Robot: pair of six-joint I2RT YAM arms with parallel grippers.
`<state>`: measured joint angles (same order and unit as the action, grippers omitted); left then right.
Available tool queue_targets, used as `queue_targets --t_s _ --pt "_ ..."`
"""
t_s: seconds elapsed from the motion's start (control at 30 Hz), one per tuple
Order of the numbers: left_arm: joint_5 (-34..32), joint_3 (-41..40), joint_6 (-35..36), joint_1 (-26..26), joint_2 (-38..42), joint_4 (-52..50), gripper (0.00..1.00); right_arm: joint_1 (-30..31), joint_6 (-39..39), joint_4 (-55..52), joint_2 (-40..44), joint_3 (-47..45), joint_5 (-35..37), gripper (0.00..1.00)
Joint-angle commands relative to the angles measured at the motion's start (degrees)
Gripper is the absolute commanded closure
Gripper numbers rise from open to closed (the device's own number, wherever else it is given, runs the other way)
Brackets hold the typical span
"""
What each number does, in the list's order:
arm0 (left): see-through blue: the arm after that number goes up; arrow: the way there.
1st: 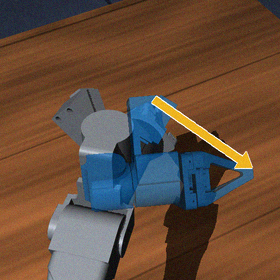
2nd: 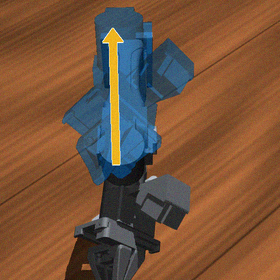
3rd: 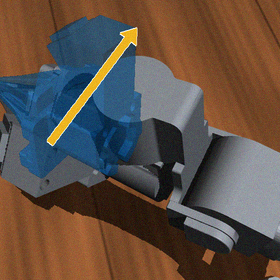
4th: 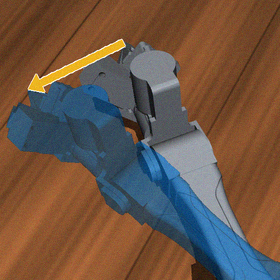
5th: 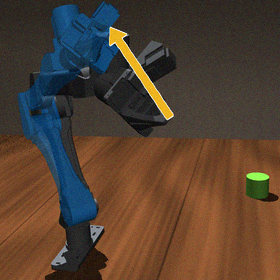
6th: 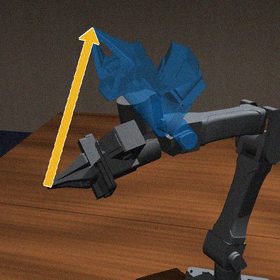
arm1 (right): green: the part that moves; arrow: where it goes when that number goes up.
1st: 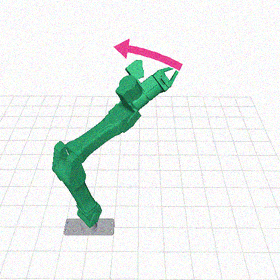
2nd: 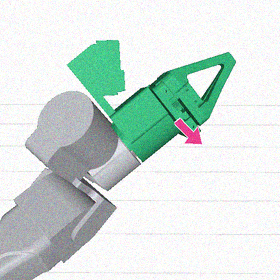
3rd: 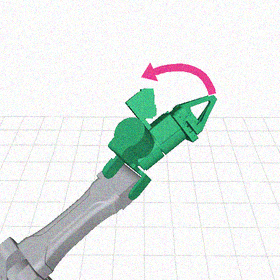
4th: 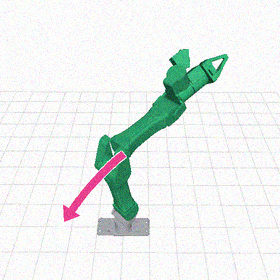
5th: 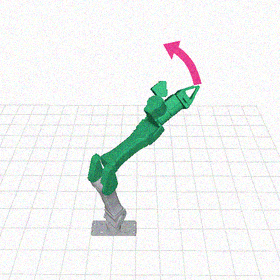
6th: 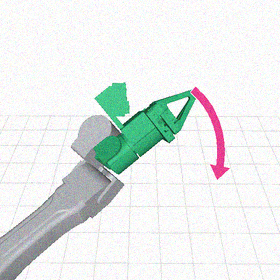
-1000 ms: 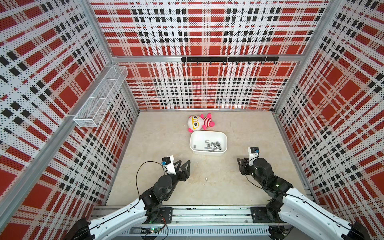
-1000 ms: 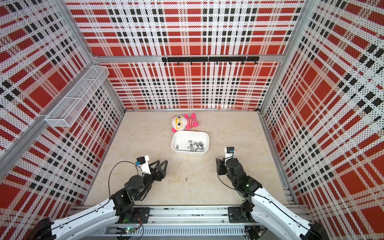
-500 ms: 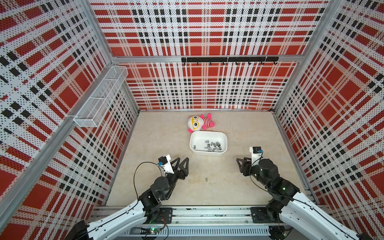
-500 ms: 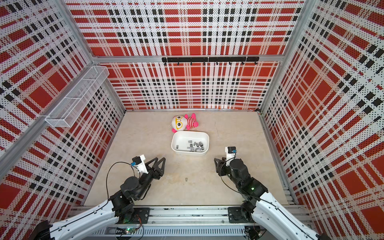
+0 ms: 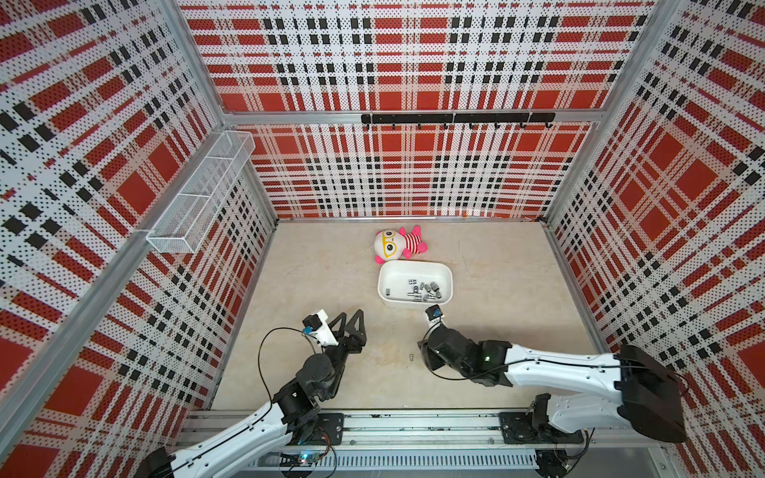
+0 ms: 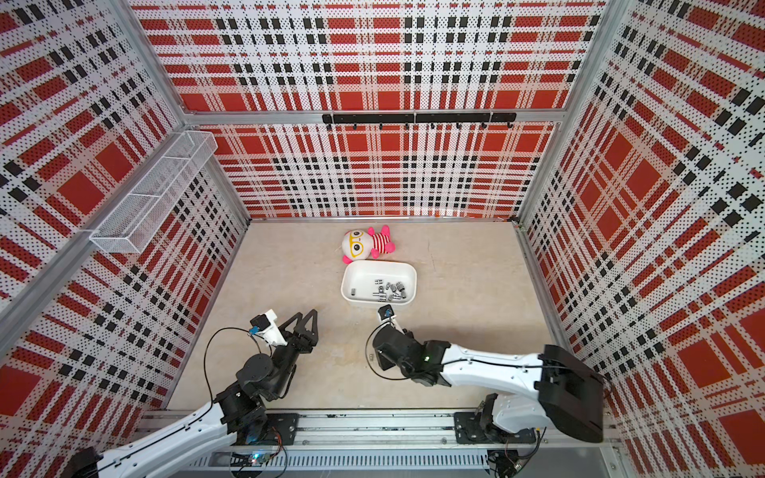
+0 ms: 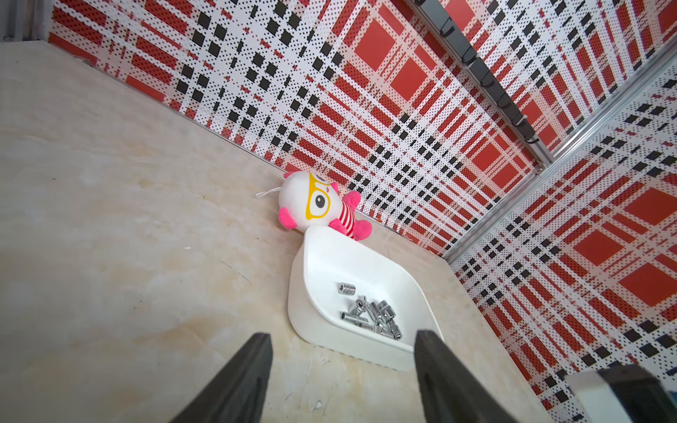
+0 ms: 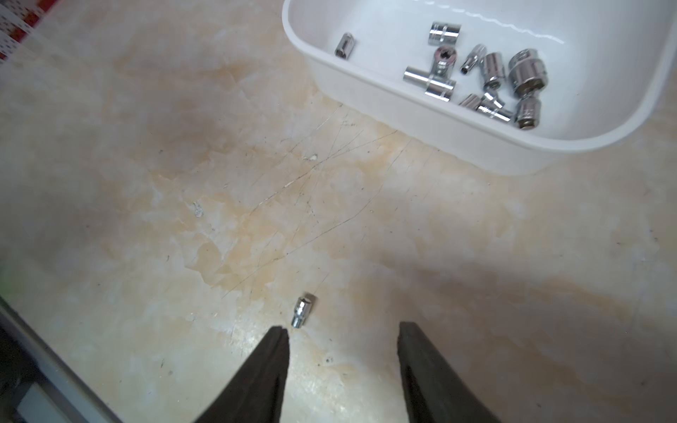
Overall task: Put the socket on the desktop into the storage box
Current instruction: Pick up the socket head from the center of the board.
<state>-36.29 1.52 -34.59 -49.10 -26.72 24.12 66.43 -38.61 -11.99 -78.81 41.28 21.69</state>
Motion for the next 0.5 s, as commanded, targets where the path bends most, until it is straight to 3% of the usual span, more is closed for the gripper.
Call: queue_targets --t_s 0.0,0.47 --pt "-0.7 -0.1 -0.8 0.8 -0.5 -0.5 0.34 1.0 -2.9 1.4 -5.9 2.9 2.9 0.47" --pt "0.3 1.3 -1.4 1.3 -5.4 -0.3 0.34 3.5 -5.6 5.3 -15.4 4.4 1.8 0.52"
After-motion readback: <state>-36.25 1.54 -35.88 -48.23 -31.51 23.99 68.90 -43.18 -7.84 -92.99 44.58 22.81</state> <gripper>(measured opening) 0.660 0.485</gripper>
